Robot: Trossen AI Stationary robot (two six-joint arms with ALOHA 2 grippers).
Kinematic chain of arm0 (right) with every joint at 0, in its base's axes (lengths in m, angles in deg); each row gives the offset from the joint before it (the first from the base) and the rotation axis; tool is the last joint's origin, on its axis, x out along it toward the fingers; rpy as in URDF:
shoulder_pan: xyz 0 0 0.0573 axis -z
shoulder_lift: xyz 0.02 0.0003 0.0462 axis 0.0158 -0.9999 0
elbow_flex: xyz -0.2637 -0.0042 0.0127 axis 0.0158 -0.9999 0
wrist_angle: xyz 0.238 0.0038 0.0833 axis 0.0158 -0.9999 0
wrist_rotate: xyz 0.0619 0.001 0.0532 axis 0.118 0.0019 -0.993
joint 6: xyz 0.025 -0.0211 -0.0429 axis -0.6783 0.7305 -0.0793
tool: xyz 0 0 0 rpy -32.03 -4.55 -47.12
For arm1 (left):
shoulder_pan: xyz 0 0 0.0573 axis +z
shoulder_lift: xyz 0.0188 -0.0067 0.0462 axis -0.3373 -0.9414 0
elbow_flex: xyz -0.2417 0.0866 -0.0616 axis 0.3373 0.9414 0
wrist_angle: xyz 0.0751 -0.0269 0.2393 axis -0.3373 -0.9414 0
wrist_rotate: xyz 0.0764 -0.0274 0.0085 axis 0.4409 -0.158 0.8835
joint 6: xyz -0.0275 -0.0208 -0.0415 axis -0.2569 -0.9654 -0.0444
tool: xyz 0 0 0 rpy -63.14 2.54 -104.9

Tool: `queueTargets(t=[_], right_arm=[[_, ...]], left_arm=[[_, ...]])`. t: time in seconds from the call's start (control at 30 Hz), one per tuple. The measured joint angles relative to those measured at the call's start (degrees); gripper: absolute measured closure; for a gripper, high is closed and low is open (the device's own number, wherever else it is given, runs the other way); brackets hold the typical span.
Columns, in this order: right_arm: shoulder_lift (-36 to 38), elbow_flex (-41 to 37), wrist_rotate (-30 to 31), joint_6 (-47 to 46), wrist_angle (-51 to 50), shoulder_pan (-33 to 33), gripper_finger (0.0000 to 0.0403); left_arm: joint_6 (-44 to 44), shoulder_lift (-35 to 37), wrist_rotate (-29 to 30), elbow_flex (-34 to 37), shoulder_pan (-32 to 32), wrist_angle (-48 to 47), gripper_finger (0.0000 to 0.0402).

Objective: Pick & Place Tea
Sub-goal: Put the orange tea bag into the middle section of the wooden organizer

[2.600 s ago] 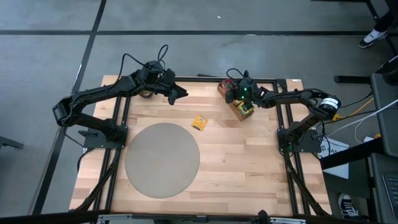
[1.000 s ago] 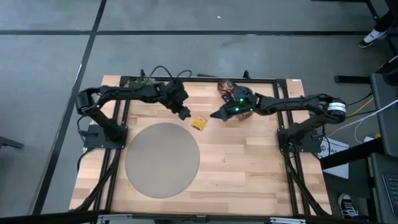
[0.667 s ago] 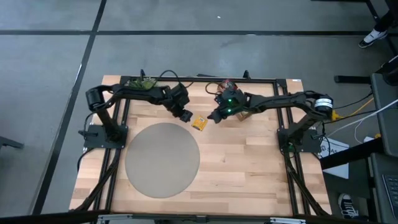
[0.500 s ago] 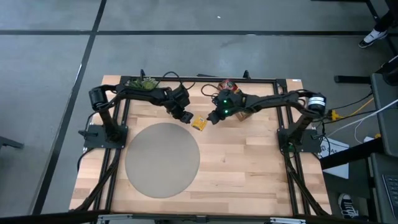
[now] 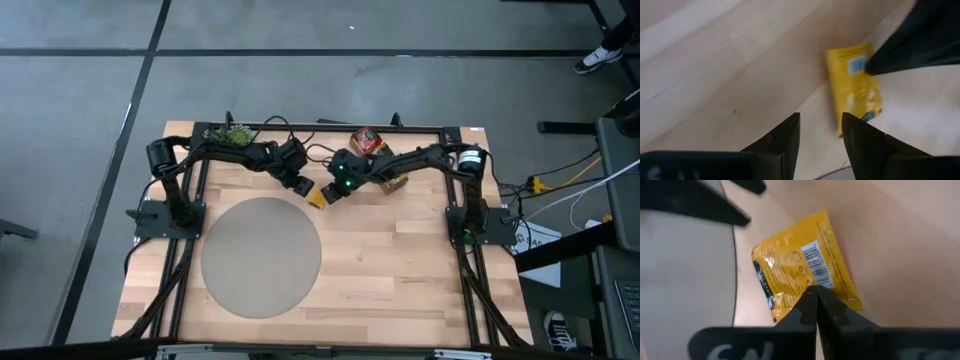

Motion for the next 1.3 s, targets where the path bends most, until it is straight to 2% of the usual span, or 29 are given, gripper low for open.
queueTargets(t=[0.2,0.67,0.87,1.0,1.17,1.3], right_arm=[[-4.1,1.6,-0.7,-0.1,0.8,0.1,0.0401],[-4.4,1.2,-1.6,-0.4,3.3,1.5,0.0401],[-4.5,1.1,-1.8,-1.5,4.2,1.5,0.0401],[-4.5,1.1,-2.3,-1.5,4.4,1.6,0.0401],[-4.5,1.1,-2.7,-1.4,4.5,1.6,0.0401],[-4.5,1.1,-2.8,-1.6,4.9,1.6,0.04]], left_arm=[[0.5,0.0,-0.3,0.0,-0.3,0.0,0.0261],[-1.5,-0.1,-4.0,0.0,-1.4,-0.4,0.0261],[-1.5,-1.8,-1.6,0.0,-1.3,-0.4,0.0261],[-2.4,-4.3,-4.3,-0.3,-1.0,0.0,0.0261],[-1.6,-5.0,-4.4,-0.2,-0.8,0.8,0.0261],[-1.6,-5.4,-7.6,-0.1,0.1,2.7,0.0262]])
